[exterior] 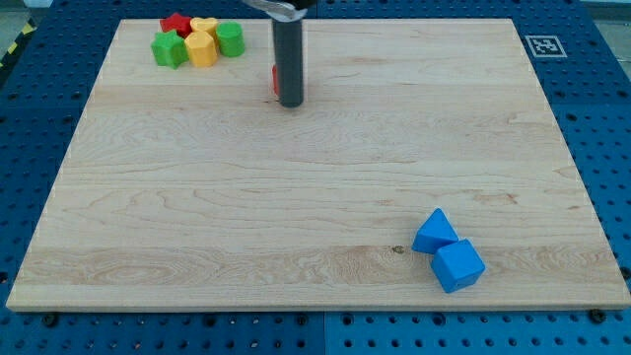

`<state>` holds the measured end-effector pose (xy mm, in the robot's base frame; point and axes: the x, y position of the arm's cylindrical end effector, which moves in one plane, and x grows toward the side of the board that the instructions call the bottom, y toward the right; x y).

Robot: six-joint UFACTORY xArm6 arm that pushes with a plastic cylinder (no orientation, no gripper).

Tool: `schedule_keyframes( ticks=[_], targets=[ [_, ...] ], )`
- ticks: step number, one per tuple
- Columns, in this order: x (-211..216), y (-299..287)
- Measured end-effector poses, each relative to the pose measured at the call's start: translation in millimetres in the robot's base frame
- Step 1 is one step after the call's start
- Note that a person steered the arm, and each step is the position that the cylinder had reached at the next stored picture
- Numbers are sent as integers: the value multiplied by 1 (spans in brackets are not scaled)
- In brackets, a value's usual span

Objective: Add the red circle into the group of blocks

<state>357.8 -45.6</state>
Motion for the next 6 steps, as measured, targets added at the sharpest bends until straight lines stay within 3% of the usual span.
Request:
schedule_keyframes(
  ticks=[2,3,6],
  targets=[
    [9,63],
    [-4,59],
    [-19,-29]
  ],
)
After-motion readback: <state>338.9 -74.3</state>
